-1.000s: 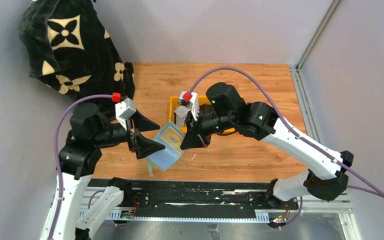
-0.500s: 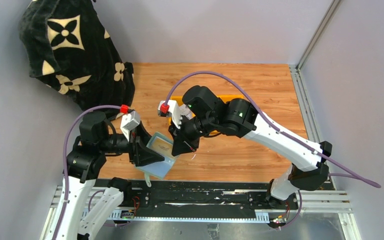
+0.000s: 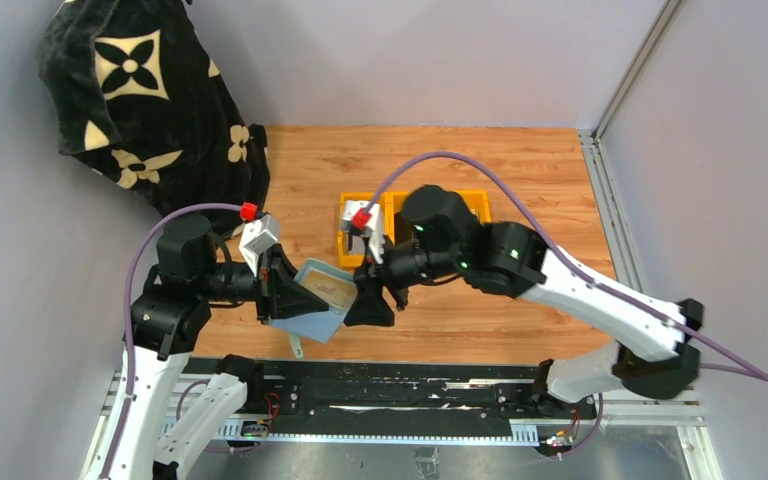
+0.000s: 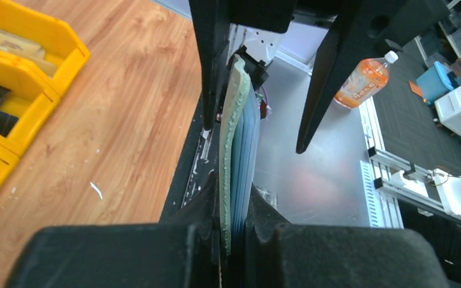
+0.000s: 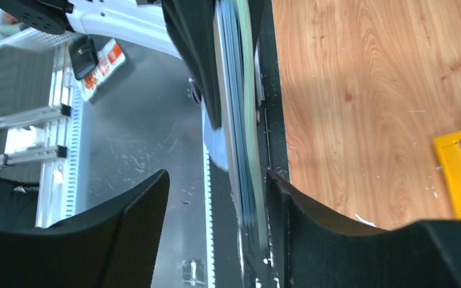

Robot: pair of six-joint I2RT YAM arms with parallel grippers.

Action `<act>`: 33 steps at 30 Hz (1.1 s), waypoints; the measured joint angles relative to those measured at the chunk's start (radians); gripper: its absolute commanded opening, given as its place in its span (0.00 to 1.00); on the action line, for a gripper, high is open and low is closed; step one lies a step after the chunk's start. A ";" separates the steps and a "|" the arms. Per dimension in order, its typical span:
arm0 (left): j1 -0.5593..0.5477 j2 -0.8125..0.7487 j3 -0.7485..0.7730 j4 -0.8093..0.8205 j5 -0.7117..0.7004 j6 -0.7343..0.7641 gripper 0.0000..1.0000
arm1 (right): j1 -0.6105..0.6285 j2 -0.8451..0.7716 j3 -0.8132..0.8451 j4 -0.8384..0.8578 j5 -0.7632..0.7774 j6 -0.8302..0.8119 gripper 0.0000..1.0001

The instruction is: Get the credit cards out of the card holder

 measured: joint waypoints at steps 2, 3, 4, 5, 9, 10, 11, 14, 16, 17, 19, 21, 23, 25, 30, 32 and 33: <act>0.000 0.012 0.034 0.000 -0.001 -0.006 0.00 | -0.005 -0.111 -0.161 0.157 -0.002 0.061 0.69; 0.000 0.018 0.052 0.001 -0.001 -0.014 0.00 | -0.007 -0.177 -0.253 0.254 -0.002 0.096 0.69; 0.000 0.024 0.070 0.000 -0.002 -0.022 0.00 | -0.007 -0.227 -0.328 0.341 0.000 0.126 0.69; 0.000 0.031 0.090 0.001 -0.002 -0.029 0.00 | -0.009 -0.280 -0.407 0.437 0.005 0.159 0.70; 0.000 0.048 0.153 0.020 -0.003 -0.082 0.00 | -0.012 -0.377 -0.592 0.759 0.052 0.277 0.70; 0.000 0.048 0.156 0.033 -0.003 -0.100 0.00 | -0.013 -0.383 -0.625 0.835 0.067 0.305 0.70; 0.000 0.046 0.157 0.057 -0.003 -0.128 0.00 | -0.013 -0.385 -0.651 0.894 0.077 0.327 0.70; 0.000 0.013 0.093 0.266 -0.019 -0.315 0.00 | -0.013 -0.370 -0.719 1.068 0.107 0.399 0.65; 0.000 -0.037 -0.003 0.457 -0.045 -0.484 0.00 | -0.013 -0.353 -0.742 1.153 0.125 0.438 0.57; 0.000 -0.051 -0.030 0.508 -0.057 -0.534 0.00 | -0.013 -0.347 -0.747 1.176 0.132 0.449 0.49; 0.000 -0.064 -0.057 0.594 -0.070 -0.618 0.00 | -0.013 -0.336 -0.752 1.224 0.147 0.475 0.27; 0.000 -0.065 -0.060 0.656 -0.084 -0.676 0.02 | -0.013 -0.334 -0.753 1.266 0.160 0.501 0.03; 0.000 -0.069 -0.060 0.677 -0.098 -0.701 0.22 | -0.013 -0.336 -0.753 1.290 0.167 0.512 0.00; 0.000 -0.074 -0.060 0.677 -0.103 -0.706 0.63 | -0.014 -0.338 -0.752 1.285 0.168 0.513 0.00; 0.000 -0.083 -0.032 0.549 -0.106 -0.595 1.00 | -0.058 -0.365 -0.706 1.112 0.133 0.488 0.00; 0.000 -0.073 0.008 0.448 -0.102 -0.499 1.00 | -0.075 -0.361 -0.626 0.956 0.104 0.444 0.00; 0.000 -0.064 0.030 0.405 -0.100 -0.455 1.00 | -0.080 -0.351 -0.576 0.880 0.086 0.417 0.00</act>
